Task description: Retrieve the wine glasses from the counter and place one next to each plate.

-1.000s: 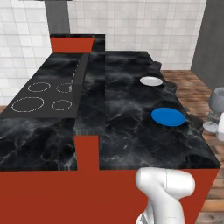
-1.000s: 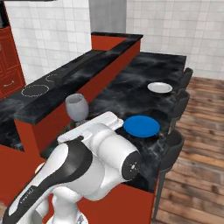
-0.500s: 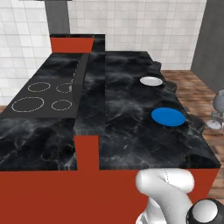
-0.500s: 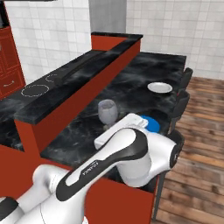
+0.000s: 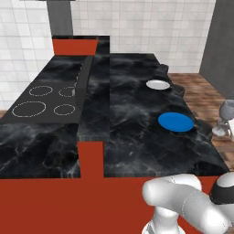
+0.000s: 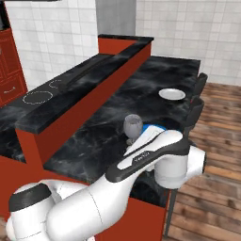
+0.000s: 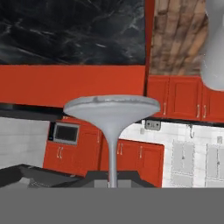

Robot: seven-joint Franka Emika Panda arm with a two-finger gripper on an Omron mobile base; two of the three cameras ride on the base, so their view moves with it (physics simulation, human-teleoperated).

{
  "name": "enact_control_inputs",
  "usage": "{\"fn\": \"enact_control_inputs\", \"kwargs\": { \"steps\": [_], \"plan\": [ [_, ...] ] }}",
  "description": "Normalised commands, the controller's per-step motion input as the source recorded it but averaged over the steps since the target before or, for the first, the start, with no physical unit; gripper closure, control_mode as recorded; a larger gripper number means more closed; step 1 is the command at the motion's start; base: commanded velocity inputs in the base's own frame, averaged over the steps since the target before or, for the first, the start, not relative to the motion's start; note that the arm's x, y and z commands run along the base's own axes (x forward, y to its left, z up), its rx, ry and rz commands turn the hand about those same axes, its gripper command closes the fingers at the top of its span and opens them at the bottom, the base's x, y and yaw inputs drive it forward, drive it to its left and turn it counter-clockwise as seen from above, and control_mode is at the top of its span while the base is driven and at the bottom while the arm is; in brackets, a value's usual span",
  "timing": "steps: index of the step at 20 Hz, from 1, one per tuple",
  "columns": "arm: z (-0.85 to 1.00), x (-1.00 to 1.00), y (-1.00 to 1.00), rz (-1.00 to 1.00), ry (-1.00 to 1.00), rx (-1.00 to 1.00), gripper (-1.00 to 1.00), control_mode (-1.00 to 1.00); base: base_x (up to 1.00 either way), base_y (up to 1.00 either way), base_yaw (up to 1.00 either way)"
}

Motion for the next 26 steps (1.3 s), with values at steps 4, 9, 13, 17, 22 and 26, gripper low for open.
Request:
{"fn": "enact_control_inputs", "kwargs": {
  "steps": [4, 9, 13, 17, 22, 26],
  "plan": [
    [-0.44, 0.23, 0.00, 0.00, 0.00, 0.00, 1.00, -1.00, 0.00, 0.00, 0.00],
    [-0.45, 0.23, 0.00, -0.01, 0.00, 0.00, 1.00, -1.00, 0.00, 0.00, 0.00],
    [-0.38, 0.27, 0.00, -0.03, 0.00, 0.00, 1.00, -1.00, 0.00, 0.00, 0.00],
    [-0.34, 0.32, 0.00, -0.04, 0.00, -0.01, 1.00, -1.00, 0.00, 0.00, 0.00],
    [-0.31, 0.41, 0.00, -0.02, -0.01, -0.02, 1.00, -1.00, 0.00, 0.00, 0.00],
    [-0.32, 0.40, 0.00, 0.00, -0.02, -0.02, 1.00, -1.00, 0.00, 0.00, 0.00]
  ]
}}
